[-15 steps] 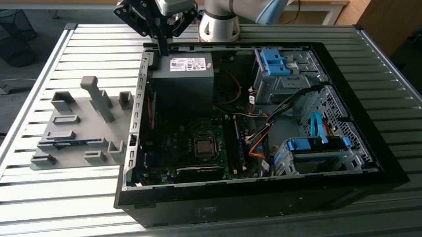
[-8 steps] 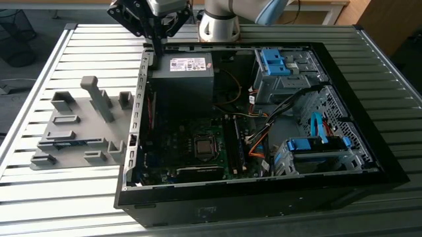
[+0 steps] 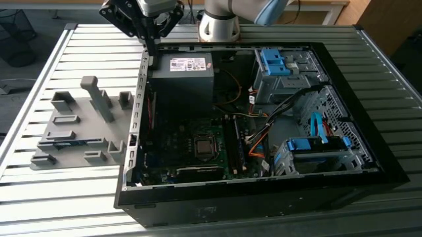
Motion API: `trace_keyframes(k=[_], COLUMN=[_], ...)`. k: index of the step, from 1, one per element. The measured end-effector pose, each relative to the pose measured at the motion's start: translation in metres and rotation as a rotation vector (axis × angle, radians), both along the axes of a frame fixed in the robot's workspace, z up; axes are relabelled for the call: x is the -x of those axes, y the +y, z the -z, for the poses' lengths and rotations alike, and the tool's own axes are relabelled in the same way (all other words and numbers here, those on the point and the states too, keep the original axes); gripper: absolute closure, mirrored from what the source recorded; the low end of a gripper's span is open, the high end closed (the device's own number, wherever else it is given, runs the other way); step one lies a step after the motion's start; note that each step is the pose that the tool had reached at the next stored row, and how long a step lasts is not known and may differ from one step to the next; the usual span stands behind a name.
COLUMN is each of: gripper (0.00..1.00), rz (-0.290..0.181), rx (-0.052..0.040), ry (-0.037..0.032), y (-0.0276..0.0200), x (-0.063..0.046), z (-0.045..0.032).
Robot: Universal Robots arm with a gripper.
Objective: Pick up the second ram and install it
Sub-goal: 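Reach for the second ram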
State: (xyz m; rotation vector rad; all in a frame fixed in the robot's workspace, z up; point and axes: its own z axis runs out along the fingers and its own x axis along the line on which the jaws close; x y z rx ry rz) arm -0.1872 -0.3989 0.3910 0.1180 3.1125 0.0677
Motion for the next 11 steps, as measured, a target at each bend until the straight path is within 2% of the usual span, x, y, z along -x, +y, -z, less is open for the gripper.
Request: trace_keyframes(k=[11], gripper=[0.89], rz=[0.0], rx=[0.0001], ry=[0.0001], y=[0.0], x=[0.016], z=[0.0005])
